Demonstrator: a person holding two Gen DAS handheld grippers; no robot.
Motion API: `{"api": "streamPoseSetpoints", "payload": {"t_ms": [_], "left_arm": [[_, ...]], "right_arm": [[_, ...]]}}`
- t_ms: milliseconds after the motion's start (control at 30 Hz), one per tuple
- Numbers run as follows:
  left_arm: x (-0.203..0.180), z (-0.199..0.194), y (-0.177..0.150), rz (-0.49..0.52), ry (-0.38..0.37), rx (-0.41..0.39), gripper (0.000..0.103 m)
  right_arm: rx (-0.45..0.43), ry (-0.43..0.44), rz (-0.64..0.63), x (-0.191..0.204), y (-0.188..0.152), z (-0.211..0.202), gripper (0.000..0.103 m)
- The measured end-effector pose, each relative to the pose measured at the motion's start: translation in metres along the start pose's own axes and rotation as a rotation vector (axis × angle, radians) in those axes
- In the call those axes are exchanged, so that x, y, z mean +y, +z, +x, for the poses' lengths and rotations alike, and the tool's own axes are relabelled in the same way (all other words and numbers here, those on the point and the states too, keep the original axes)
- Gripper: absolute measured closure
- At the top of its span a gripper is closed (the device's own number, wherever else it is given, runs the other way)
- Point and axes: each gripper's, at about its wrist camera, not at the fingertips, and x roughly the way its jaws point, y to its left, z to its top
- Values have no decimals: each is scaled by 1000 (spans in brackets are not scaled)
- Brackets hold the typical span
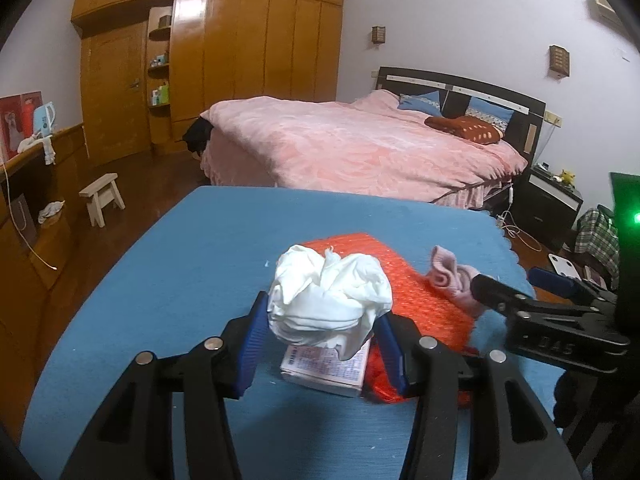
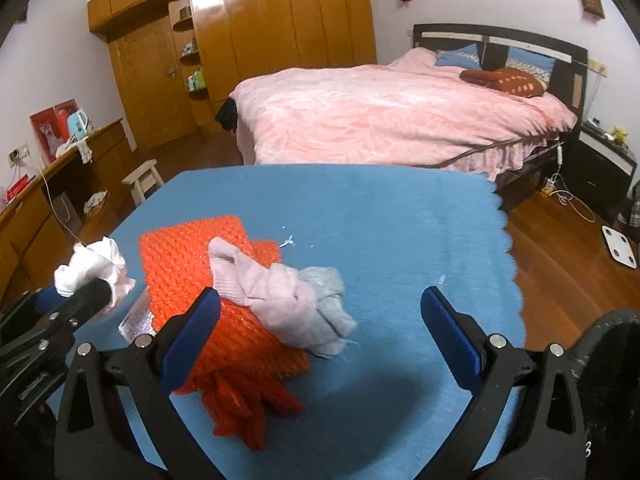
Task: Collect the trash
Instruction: 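Grasp the pink sock with the right tool while the left tool holds the white cloth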
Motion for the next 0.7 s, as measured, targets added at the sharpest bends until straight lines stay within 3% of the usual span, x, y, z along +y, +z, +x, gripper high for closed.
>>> {"api": "streamPoseSetpoints", "payload": {"t_ms": [100, 267, 367, 567, 700], "left_arm": [[3, 1, -1, -7, 3, 2, 52], [6, 0, -2, -5, 1, 2, 52], [6, 1, -2, -10, 1, 3, 52], [6, 0, -2, -5, -1, 3, 52], [3, -2, -3, -5, -1, 2, 52]], "right_arm": [[15, -1, -7, 4, -2, 8, 6], [48, 24, -12, 8, -3, 17, 18], [67, 60, -1, 8, -5, 19, 28], [78, 114, -13, 13, -5, 14, 66], [70, 131, 0, 9, -3, 6, 73]]}}
